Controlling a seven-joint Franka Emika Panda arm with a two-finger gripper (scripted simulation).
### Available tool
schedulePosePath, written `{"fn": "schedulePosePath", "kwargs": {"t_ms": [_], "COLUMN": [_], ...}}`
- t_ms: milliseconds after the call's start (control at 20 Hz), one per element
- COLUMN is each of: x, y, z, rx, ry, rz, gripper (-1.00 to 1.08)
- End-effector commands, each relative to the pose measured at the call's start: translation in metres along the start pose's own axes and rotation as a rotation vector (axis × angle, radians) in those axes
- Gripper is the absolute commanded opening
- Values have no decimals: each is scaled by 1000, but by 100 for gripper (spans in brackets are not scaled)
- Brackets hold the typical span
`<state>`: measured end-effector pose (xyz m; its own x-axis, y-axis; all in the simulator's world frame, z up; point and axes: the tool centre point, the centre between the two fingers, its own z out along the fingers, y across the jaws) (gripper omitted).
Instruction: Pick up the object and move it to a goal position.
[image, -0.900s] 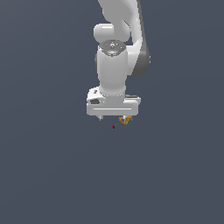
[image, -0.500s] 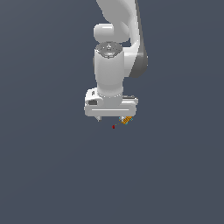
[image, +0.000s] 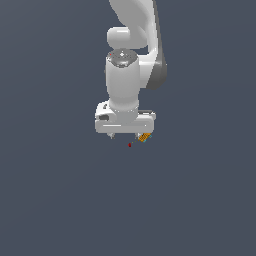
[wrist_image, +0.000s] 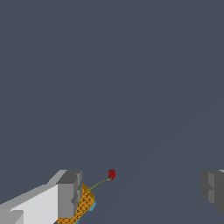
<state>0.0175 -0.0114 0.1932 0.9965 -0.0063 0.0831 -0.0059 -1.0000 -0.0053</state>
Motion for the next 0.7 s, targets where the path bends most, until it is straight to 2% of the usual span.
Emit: {"fn": "schedulePosePath", "kwargs": {"t_ms": [0, 650], "x": [-2, -26], "y": [-2, -25], "z": [2, 34], "rx": [1, 4], "ry": [-2, -23], "rz": [12, 199], "gripper": [100, 100]}}
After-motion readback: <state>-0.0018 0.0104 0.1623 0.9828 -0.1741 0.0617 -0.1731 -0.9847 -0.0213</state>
